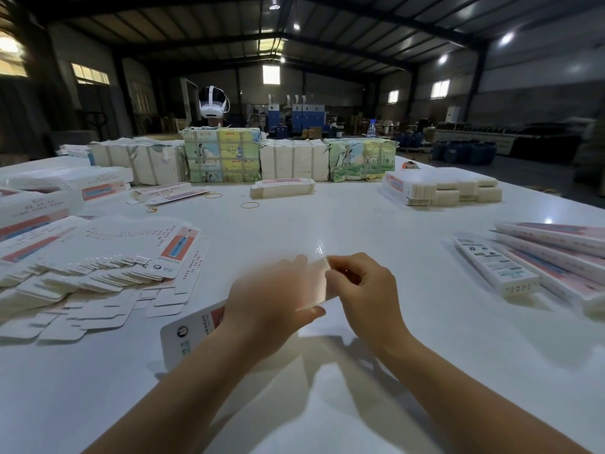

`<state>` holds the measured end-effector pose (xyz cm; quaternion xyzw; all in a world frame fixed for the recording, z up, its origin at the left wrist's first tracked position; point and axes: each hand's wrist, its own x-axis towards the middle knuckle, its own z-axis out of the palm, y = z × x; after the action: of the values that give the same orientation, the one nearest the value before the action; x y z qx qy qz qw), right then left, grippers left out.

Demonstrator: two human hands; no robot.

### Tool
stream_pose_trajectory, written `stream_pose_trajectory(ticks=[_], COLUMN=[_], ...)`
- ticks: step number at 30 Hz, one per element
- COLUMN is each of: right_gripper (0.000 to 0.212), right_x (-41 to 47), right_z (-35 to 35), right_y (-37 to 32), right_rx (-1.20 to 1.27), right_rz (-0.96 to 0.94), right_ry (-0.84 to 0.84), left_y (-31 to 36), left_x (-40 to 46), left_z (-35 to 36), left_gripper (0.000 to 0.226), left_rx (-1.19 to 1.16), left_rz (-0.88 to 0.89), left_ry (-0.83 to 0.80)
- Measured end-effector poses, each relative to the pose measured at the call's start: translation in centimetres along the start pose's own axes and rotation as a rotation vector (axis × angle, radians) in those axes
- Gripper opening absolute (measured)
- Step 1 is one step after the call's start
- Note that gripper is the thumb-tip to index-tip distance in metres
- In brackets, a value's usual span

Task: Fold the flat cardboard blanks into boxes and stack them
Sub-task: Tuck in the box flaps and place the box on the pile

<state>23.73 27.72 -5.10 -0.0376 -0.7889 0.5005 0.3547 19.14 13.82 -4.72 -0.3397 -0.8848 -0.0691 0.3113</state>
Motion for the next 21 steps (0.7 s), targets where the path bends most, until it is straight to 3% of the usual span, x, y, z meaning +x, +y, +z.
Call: stream_pose_trajectory(ticks=[9,14,17,21], right_gripper=[0.035,0.077,0.076,0.066], right_x=[-0.4,0.1,0.2,0.5], right_z=[0.4,0.0,-0.1,-0.1], right_y=[0.3,0.8,1.3,1.7], right_rx=[-0.086,-0.344,-0.279,-0.437], right_rz=[-0.073,-0.299,-0.316,-0.343], right_ry=[-0.134,-0.510,-0.618,-0.572], left_y=[-1.8,-2.9,-3.6,-4.1], left_x=[0.0,0.1,-0.4,0.2], left_z=[0.1,-0.4,0.2,1.7], left_gripper=[0.073,0.070,0.067,0.076], left_rx=[0.019,-0.003,-0.136,-0.145], left_rz=[-0.027,0.057,0.102,0.101], left_ry=[-0.090,-0.132,-0.210,-0.196])
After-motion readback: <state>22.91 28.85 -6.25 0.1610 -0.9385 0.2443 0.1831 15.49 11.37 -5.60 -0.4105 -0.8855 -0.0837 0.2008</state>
